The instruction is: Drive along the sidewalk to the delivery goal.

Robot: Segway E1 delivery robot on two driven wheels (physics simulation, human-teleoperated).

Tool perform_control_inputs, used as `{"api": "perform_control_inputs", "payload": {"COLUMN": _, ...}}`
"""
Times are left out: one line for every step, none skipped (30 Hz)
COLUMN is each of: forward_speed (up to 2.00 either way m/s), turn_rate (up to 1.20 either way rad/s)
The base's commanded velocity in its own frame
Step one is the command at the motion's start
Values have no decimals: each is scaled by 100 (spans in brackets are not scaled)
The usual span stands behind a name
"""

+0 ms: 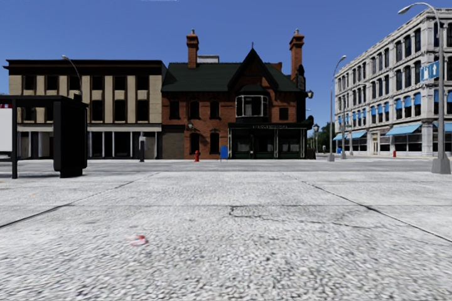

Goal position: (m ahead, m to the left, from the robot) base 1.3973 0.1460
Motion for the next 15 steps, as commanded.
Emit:
{"api": "perform_control_inputs", "payload": {"forward_speed": 200, "turn_rate": 59}}
{"api": "perform_control_inputs", "payload": {"forward_speed": 200, "turn_rate": 56}}
{"api": "perform_control_inputs", "payload": {"forward_speed": 200, "turn_rate": 55}}
{"api": "perform_control_inputs", "payload": {"forward_speed": 200, "turn_rate": 55}}
{"api": "perform_control_inputs", "payload": {"forward_speed": 200, "turn_rate": 55}}
{"api": "perform_control_inputs", "payload": {"forward_speed": 200, "turn_rate": 55}}
{"api": "perform_control_inputs", "payload": {"forward_speed": 200, "turn_rate": 55}}
{"api": "perform_control_inputs", "payload": {"forward_speed": 200, "turn_rate": 55}}
{"api": "perform_control_inputs", "payload": {"forward_speed": 200, "turn_rate": 55}}
{"api": "perform_control_inputs", "payload": {"forward_speed": 200, "turn_rate": 0}}
{"api": "perform_control_inputs", "payload": {"forward_speed": 200, "turn_rate": 0}}
{"api": "perform_control_inputs", "payload": {"forward_speed": 200, "turn_rate": 0}}
{"api": "perform_control_inputs", "payload": {"forward_speed": 200, "turn_rate": 0}}
{"api": "perform_control_inputs", "payload": {"forward_speed": 200, "turn_rate": 0}}
{"api": "perform_control_inputs", "payload": {"forward_speed": 200, "turn_rate": 0}}
